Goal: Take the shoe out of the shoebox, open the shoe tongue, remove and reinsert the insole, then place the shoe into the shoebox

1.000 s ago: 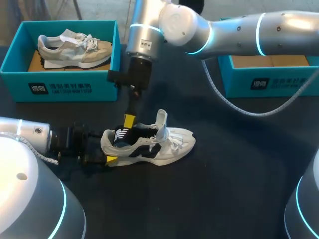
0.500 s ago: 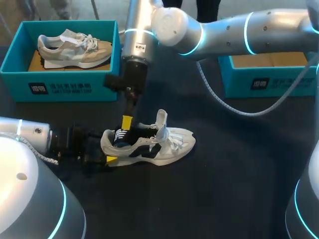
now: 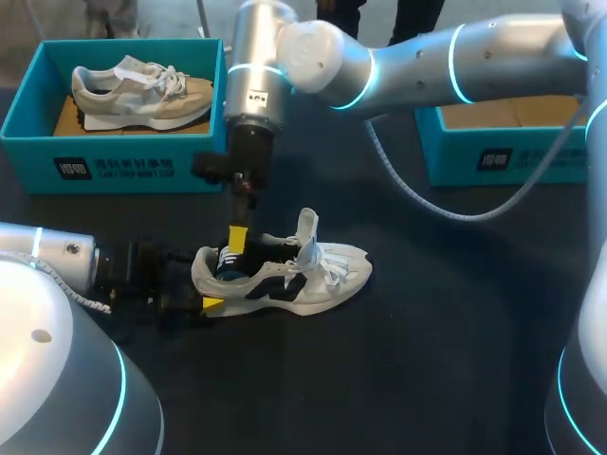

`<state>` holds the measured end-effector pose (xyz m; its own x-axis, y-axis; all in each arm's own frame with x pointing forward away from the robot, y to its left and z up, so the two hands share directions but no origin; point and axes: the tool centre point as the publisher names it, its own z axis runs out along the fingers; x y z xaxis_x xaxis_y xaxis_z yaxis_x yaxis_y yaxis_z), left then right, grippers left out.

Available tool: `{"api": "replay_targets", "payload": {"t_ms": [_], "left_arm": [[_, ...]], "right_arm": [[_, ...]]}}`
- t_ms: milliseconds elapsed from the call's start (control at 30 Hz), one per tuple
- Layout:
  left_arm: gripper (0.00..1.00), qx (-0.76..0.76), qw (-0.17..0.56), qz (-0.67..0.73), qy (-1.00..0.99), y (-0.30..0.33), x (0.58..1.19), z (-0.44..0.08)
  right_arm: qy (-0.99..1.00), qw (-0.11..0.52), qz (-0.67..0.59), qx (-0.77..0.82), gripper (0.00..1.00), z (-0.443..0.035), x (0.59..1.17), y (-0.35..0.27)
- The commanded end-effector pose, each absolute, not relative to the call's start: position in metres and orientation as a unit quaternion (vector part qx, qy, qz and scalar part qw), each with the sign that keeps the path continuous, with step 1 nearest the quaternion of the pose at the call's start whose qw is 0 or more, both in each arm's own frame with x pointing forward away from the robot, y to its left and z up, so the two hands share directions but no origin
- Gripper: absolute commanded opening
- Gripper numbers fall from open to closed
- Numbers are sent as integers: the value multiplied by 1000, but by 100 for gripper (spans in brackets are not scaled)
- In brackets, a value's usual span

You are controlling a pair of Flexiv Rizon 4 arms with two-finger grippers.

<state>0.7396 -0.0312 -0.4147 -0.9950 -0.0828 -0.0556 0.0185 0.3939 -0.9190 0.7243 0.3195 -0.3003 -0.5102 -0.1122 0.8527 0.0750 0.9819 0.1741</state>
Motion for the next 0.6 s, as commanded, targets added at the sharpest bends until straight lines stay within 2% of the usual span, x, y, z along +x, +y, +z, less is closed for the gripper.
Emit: {"api": "replay_targets", "payload": {"t_ms": [33, 133, 467, 600], "left_arm": [[0, -19, 47, -550, 834, -29, 739, -418], [0, -19, 47, -550, 834, -29, 739, -418], [0, -19, 47, -550, 834, -29, 739, -418], [0, -19, 47, -550, 834, -29, 739, -418]], "right_arm": [[-862, 498, -92, 12, 100, -303, 725, 321], [-860, 502, -90, 12, 96, -304, 723, 320], [-858, 506, -90, 7, 99, -308, 720, 309], [-859, 504, -90, 8, 93, -308, 720, 306]]}}
